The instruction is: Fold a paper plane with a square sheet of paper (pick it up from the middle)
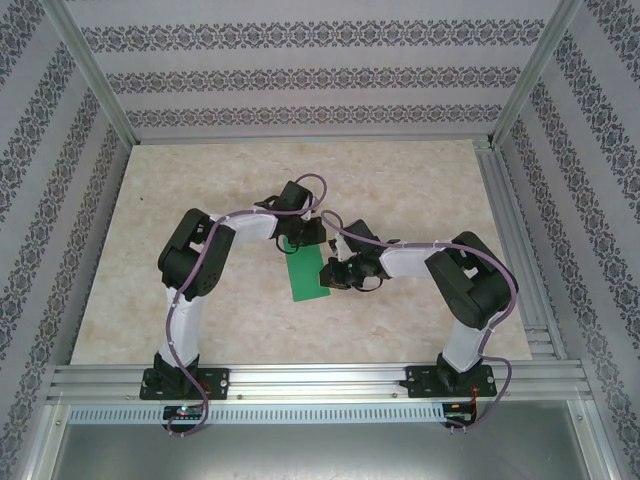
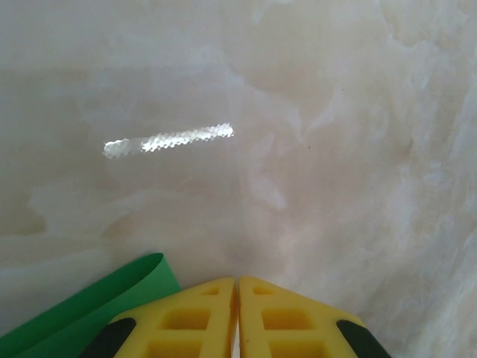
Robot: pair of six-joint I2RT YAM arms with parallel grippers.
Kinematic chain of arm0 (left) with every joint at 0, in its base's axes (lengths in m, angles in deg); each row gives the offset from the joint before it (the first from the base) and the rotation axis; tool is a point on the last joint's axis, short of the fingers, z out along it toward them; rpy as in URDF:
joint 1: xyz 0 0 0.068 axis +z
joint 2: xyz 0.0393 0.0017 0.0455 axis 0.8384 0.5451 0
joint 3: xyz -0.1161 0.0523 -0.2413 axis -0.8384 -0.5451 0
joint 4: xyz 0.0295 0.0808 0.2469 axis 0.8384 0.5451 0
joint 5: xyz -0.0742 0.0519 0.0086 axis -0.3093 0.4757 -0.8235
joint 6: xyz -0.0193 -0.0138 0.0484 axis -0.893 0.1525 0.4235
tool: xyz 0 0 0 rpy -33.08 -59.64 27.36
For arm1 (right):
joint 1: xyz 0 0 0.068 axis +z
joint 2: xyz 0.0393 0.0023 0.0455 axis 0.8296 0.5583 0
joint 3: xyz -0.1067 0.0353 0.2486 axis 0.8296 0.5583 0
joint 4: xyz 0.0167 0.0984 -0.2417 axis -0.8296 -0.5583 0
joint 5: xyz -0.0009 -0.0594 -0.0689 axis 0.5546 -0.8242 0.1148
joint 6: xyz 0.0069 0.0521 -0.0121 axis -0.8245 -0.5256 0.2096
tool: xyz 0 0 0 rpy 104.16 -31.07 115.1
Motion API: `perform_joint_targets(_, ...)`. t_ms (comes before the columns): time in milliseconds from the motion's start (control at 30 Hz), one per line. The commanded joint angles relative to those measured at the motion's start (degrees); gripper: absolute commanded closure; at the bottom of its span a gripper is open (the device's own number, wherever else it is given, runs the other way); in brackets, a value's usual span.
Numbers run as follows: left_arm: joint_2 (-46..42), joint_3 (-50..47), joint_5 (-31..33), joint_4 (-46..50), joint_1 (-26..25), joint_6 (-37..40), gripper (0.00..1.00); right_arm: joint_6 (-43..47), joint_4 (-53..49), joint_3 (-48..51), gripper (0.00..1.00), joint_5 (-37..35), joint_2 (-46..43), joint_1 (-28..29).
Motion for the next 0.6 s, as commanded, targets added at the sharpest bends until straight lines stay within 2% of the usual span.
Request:
perform_joint_targets(0,2.5,1.0,4.9,-2.0,3.5,2.3,0.88,1.1,-12.7,4.7,0.88,-6.5,5.6,0.7)
perform_joint_targets(300,2.7,-0.4,1.9,-5.8,6.2,3.0,0.88,0.8,-12.5,5.3,0.88,-6.7,5.7,0.7)
perform_joint_targets(567,3.1,1.7,2.5,-4.7,7.1,3.9,0.88,0.6,-12.5,5.7,0.88,-7.1,5.5,0.8)
